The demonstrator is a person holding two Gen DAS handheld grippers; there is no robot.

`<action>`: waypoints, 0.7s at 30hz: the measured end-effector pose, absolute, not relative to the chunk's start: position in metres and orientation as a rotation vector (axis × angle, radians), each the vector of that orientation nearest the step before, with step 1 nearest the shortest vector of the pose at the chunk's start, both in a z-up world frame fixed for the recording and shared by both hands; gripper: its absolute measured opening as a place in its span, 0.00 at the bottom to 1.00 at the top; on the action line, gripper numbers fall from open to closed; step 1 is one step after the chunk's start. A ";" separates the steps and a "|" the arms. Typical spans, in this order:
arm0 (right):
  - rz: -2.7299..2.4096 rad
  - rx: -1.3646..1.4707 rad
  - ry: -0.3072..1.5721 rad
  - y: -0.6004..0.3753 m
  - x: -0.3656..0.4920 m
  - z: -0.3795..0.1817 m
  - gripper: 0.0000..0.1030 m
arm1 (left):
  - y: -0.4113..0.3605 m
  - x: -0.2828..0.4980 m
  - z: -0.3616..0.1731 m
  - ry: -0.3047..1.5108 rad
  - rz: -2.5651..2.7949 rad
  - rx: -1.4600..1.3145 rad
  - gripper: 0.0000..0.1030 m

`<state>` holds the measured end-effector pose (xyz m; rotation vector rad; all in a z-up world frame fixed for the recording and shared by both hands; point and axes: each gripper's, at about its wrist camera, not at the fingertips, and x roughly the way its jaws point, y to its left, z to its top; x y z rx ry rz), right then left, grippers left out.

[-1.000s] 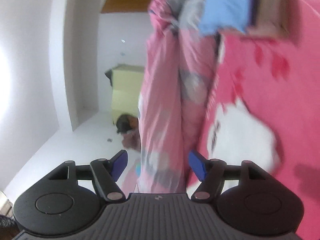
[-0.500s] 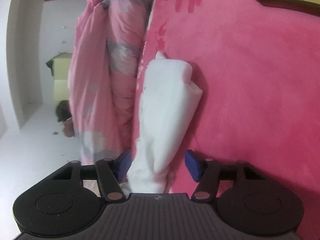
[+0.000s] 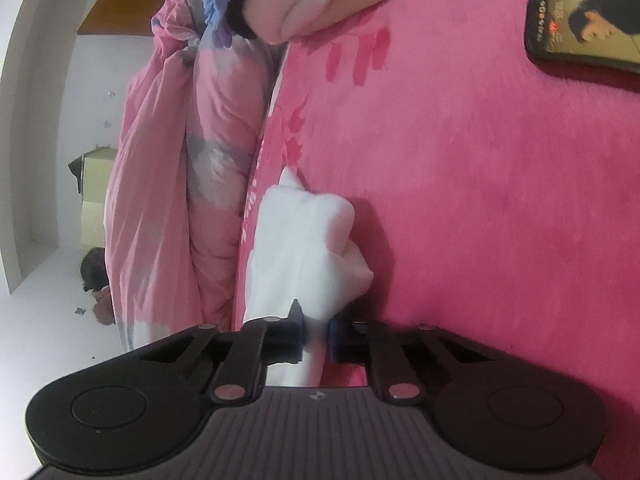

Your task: Fold clothes

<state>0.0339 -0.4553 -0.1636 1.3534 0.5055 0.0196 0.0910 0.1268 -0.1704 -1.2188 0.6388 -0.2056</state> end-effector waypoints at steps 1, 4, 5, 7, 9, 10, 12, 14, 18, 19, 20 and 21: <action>0.027 1.345 0.499 -0.456 0.033 -0.161 0.10 | 0.124 0.094 -0.166 0.643 -0.197 -1.184 0.03; 0.048 1.320 0.479 -0.457 0.029 -0.151 0.09 | 0.131 0.093 -0.150 0.642 -0.208 -1.126 0.02; 0.057 1.313 0.476 -0.458 0.027 -0.148 0.08 | 0.135 0.092 -0.142 0.640 -0.219 -1.117 0.02; 0.084 1.303 0.488 -0.459 0.021 -0.140 0.08 | 0.145 0.085 -0.127 0.640 -0.236 -1.089 0.01; 0.116 1.301 0.506 -0.459 0.012 -0.135 0.08 | 0.158 0.073 -0.112 0.648 -0.249 -1.049 0.00; 0.131 1.299 0.515 -0.458 0.006 -0.132 0.08 | 0.165 0.066 -0.104 0.654 -0.255 -1.027 0.00; 0.161 1.300 0.535 -0.456 -0.010 -0.129 0.08 | 0.175 0.050 -0.095 0.676 -0.264 -0.998 0.00; 0.190 1.305 0.555 -0.454 -0.029 -0.128 0.08 | 0.180 0.031 -0.085 0.706 -0.275 -0.952 0.00; 0.218 1.317 0.597 -0.451 -0.080 -0.127 0.08 | 0.189 -0.016 -0.081 0.786 -0.259 -0.927 0.00; 0.218 1.321 0.606 -0.450 -0.093 -0.128 0.08 | 0.192 -0.030 -0.085 0.804 -0.246 -0.935 0.00; 0.215 1.324 0.617 -0.450 -0.104 -0.132 0.08 | 0.193 -0.041 -0.091 0.817 -0.228 -0.941 0.00; 0.215 1.326 0.628 -0.450 -0.113 -0.136 0.08 | 0.195 -0.048 -0.102 0.829 -0.203 -0.946 0.00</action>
